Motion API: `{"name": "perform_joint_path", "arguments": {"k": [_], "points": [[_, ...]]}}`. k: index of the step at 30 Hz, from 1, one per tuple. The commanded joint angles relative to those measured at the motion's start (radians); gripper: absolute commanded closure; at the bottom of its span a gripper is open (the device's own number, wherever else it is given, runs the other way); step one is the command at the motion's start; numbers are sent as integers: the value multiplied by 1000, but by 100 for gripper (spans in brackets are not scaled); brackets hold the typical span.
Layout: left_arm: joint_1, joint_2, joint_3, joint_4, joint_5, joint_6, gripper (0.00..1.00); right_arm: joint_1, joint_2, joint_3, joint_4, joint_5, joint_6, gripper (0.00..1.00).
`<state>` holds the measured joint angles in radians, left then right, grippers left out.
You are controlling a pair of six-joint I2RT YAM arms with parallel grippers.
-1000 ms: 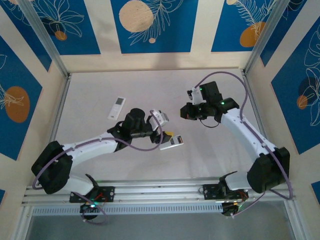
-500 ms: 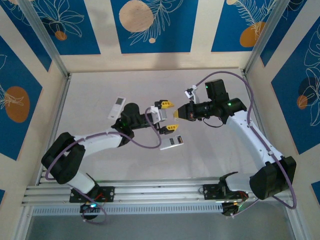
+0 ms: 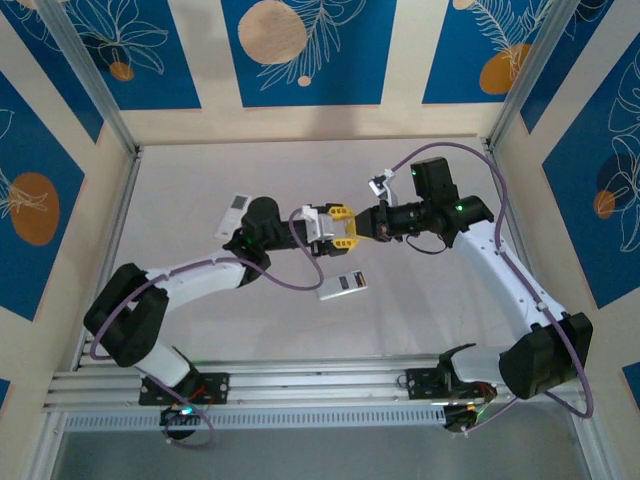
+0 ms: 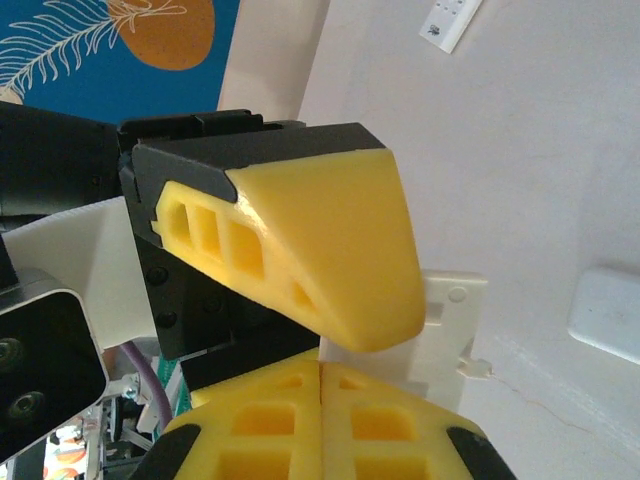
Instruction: Load the batteries into the remote control
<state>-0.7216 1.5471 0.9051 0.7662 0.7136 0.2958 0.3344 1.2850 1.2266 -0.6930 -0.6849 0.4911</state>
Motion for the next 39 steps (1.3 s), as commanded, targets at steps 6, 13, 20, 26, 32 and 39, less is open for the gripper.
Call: {"name": "perform_joint_path", "arguments": {"k": [6,13,20,26,32,39], "points": [[13,-45,82,-351,-28,105,53,-9,-12,17,12,-44,7,73],[32,-18,323,-1075,-311,217,63,-135,-99,-42,4,138,41,54],[13,401,784,-1611,-628,133,64,-222,-49,-82,-157,411,47,52],[-1,729,1109,-1723,-690,45,61,-243,-64,-116,-147,419,47,52],[-36,857,1207,-1736,-714,59,53,-261,-67,-136,-154,422,35,52],[-36,663,1060,-1568,-681,40,20,-235,-39,-134,-81,426,-21,48]]}}
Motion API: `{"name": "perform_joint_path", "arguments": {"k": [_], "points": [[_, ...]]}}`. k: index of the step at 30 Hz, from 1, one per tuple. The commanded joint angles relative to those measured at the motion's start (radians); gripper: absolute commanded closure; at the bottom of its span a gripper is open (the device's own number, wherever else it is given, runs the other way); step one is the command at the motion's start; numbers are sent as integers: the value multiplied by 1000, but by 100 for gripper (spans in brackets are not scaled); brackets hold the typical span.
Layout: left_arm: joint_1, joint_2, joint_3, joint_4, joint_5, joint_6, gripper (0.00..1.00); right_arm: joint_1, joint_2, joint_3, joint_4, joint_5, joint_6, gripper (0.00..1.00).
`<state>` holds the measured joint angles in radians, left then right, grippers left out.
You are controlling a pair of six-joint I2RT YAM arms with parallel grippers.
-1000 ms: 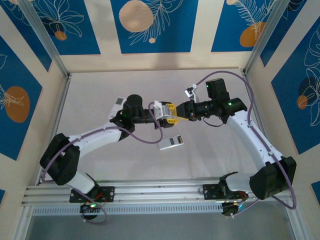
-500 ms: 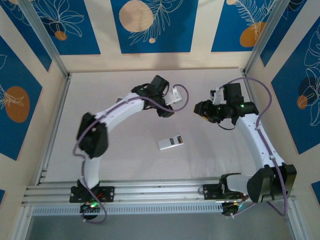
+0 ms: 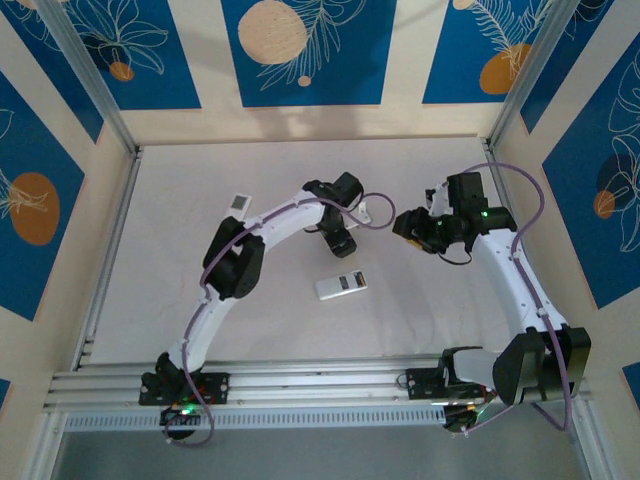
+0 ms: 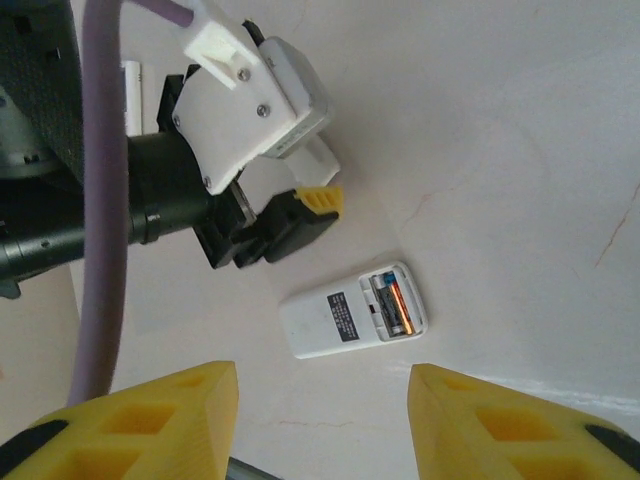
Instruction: Load the batteries into the remote control
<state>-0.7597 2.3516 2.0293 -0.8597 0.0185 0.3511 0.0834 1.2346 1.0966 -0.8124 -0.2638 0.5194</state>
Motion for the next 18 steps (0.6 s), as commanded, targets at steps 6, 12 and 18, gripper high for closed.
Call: {"name": "perform_joint_path", "arguments": {"k": [6,12,18], "points": [[103,-647,-588,510,172,-158,3,249,123,58,162,212,-477,25],[224,-1139,-1097,824,318,-109,0,368,232,-26,393,118,-1349,24],[226,-1352,-1224,666,318,106,0,284,531,283,-15,41,-1936,24]]}}
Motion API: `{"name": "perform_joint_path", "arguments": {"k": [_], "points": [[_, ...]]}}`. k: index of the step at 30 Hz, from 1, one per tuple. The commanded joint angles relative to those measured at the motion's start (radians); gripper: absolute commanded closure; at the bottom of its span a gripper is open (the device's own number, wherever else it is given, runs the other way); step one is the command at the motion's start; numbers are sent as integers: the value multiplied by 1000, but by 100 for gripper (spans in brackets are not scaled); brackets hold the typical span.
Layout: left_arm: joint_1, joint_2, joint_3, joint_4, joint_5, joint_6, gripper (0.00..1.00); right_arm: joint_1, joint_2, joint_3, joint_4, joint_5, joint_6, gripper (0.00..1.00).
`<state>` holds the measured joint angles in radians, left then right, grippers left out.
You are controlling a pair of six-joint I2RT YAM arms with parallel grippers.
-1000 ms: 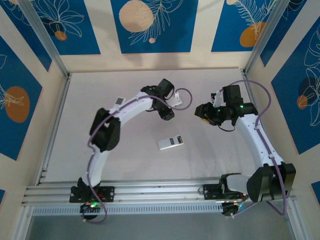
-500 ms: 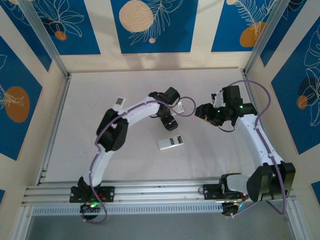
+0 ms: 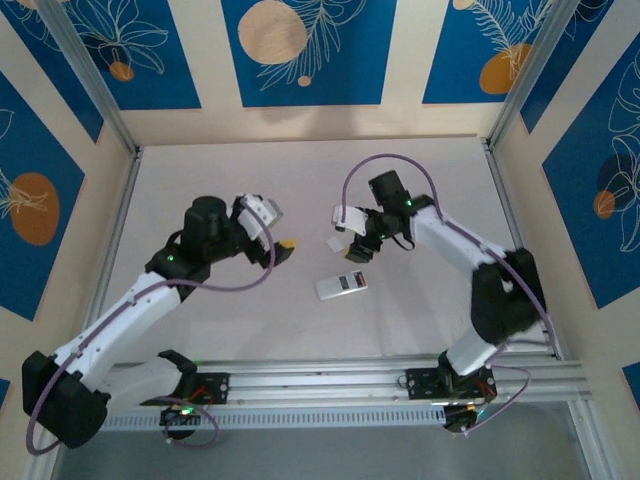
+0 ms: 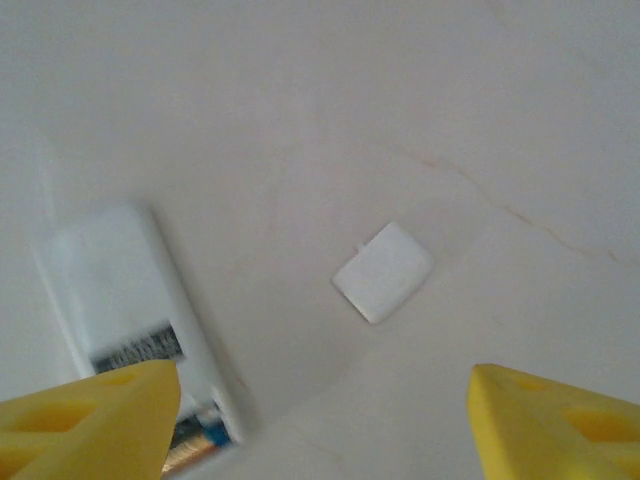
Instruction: Load the batteries into the remote control
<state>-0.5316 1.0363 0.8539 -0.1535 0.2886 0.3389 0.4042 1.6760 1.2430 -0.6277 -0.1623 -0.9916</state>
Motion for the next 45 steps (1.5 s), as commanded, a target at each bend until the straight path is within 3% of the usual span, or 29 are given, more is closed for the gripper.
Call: {"name": "perform_joint_path", "arguments": {"k": [1,15,40,45], "points": [[-2,-57,-69,-46,55,138,0,-39,136,193,-255,-62,-458,24],[3,-70,-141,11,26,145,0,45,465,403,-156,41,-525,25],[8,-79,-159,27,-5,134,0,52,592,445,-200,86,-562,44],[8,-85,-159,24,-4,130,0,57,615,482,-213,105,-543,36]]}}
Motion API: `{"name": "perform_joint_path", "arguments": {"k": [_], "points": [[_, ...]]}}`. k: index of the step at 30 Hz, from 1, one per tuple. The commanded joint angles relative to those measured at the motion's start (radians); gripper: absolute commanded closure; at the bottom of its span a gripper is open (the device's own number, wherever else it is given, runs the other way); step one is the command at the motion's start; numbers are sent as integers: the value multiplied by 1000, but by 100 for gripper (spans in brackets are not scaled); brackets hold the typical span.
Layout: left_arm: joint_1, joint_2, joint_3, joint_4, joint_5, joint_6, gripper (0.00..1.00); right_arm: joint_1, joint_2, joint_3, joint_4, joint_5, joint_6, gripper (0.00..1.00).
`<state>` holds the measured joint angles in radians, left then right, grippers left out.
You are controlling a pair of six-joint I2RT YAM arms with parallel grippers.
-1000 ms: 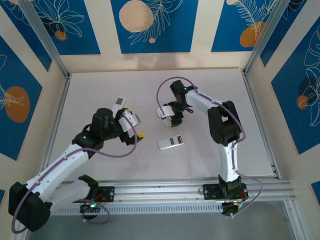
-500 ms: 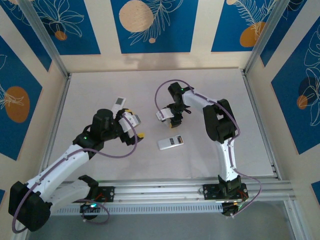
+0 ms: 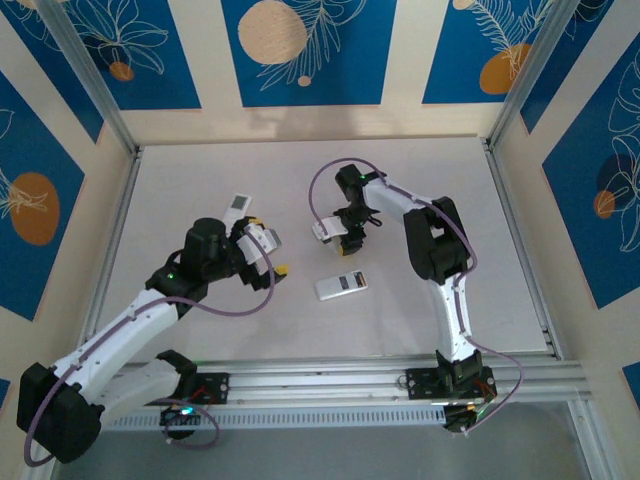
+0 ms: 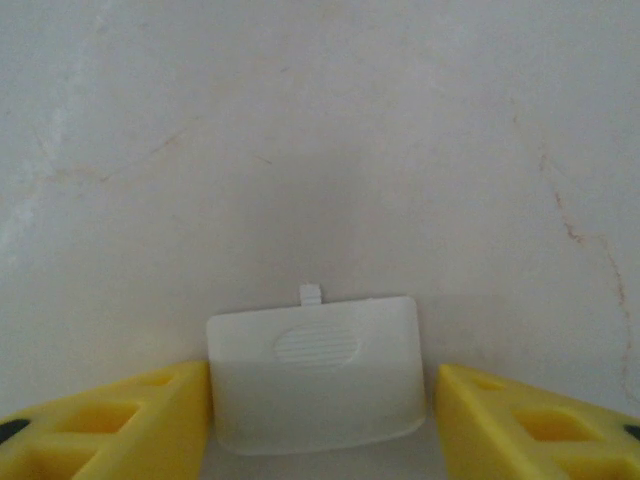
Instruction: Load the batteries into the remote control
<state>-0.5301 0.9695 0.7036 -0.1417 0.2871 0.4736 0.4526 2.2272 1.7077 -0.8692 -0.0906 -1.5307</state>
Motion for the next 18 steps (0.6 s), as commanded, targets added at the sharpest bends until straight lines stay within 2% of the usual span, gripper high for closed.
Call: {"name": "perform_joint_path", "arguments": {"k": [1,5,10,16,18], "points": [[7,-19,-10,14,0,-6,0,11,68,29,20,33,-3,35],[7,-15,-12,22,0,-8,0,14,95,58,-6,49,12,31],[7,-33,-11,19,-8,-7,0,14,114,70,-89,76,-3,31],[7,-75,-10,-2,-5,-24,0,22,144,105,-163,121,0,39],[7,-92,-15,-7,-3,-30,0,26,160,133,-177,121,20,50]]}}
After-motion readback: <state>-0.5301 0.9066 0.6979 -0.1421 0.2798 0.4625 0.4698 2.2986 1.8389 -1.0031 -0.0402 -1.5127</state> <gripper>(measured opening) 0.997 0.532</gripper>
